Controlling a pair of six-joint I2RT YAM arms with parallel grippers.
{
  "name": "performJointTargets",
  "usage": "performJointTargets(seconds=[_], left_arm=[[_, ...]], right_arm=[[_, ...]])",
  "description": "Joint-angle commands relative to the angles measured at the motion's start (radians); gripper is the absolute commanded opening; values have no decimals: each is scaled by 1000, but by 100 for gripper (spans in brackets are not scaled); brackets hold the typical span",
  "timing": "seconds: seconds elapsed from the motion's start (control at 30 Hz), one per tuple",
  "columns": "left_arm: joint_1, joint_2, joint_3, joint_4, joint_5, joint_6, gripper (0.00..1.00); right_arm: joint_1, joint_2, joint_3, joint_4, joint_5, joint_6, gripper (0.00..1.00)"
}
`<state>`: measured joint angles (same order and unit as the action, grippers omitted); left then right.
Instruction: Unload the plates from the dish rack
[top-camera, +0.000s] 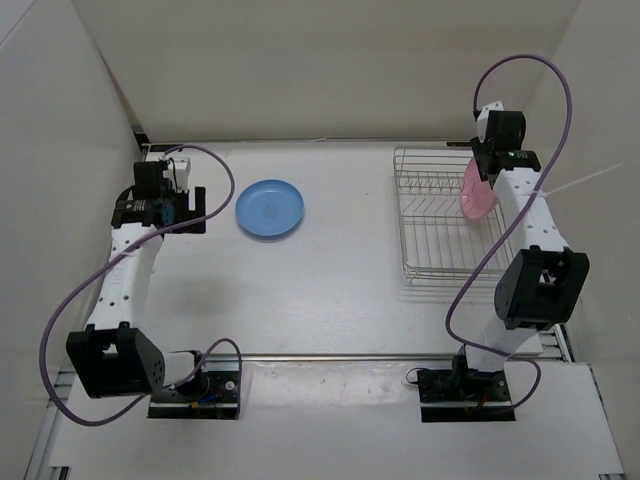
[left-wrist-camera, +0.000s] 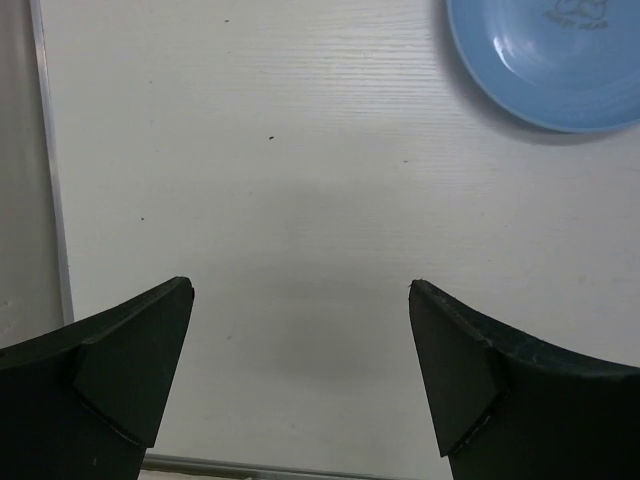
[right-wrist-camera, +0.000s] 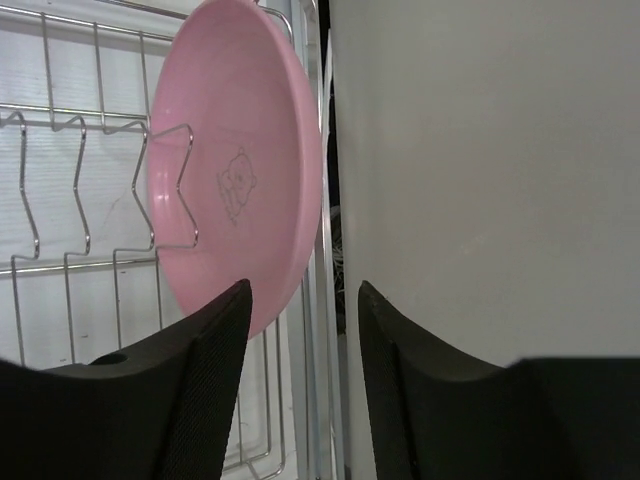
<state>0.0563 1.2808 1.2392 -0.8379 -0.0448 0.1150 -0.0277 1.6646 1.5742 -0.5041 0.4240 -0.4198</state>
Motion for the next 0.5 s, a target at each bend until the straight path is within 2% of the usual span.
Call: performJointTargets(seconds=[0.0, 0.03, 0.1, 0.27, 0.4, 0.47], left_arm=[[22, -18, -4, 20, -43, 34, 100], [31, -18, -4, 20, -43, 34, 100], [31, -46, 5, 32, -43, 34, 100], [50, -46, 25, 33, -43, 43, 100], [59, -37, 25, 33, -24, 43, 100], [68, -37, 25, 33, -24, 43, 100]], right_arm=[[-18, 46, 49, 56, 7, -16, 50], [-18, 55, 59, 56, 7, -16, 50], [-18, 69, 60, 56, -5, -16, 42], [-28, 121, 79, 65, 4, -16, 42], [-28, 144, 79, 75, 36, -25, 14], [-28, 153, 79, 75, 47, -14, 10]])
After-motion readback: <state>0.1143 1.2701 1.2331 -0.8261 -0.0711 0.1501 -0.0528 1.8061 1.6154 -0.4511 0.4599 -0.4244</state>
